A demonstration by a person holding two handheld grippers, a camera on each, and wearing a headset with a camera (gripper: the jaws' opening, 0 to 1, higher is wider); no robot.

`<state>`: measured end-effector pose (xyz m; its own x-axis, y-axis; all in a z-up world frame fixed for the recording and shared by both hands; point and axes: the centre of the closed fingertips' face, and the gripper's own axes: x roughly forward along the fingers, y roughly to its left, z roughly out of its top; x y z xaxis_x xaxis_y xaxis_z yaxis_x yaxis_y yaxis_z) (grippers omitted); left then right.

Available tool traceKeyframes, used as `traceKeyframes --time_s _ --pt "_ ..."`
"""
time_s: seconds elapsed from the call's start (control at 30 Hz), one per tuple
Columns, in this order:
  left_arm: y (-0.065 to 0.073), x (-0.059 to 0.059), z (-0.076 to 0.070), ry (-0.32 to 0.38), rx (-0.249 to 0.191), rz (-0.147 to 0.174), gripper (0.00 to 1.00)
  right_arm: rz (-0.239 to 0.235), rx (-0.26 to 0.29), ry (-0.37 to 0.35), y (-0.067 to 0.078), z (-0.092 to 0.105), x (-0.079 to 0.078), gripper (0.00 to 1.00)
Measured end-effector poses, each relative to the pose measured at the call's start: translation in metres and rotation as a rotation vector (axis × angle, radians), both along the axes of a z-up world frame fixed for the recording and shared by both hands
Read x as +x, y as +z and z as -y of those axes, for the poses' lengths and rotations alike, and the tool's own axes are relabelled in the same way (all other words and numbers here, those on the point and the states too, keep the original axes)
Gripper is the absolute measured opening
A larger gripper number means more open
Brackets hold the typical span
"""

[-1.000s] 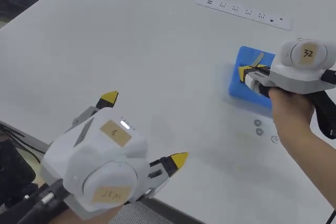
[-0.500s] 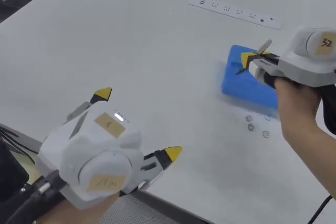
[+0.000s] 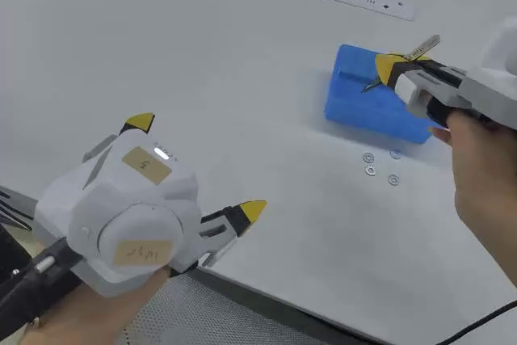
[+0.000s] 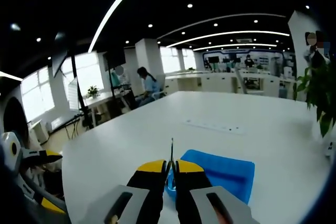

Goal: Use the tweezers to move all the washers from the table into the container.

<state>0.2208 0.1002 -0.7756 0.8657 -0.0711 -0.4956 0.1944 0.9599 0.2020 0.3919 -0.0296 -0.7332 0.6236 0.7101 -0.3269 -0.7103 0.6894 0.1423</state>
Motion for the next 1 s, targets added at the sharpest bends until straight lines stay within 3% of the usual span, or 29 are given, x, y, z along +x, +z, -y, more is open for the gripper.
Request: traceKeyframes --time_s 0.17,0.33,0.67,0.93,1.0 --pt "0.000 -0.001 0.001 -0.002 0.005 -0.003 0.95 0.009 -0.049 -0.007 -0.012 0.015 -0.011 0.03" --pt "-0.002 -0.001 0.002 -0.006 0.011 -0.013 0.95 -0.059 -0.043 -0.035 -0.033 0.025 -0.016 0.03" --pt "-0.003 -0.001 0.002 -0.005 0.016 -0.024 0.95 -0.100 -0.097 -0.056 -0.064 0.031 -0.015 0.03" --pt "-0.004 0.000 0.002 -0.008 0.015 -0.024 0.95 -0.109 -0.129 -0.059 -0.077 0.035 -0.012 0.04" --pt "-0.005 0.000 0.002 -0.009 0.014 -0.027 0.95 -0.129 -0.138 -0.057 -0.082 0.035 -0.012 0.04"
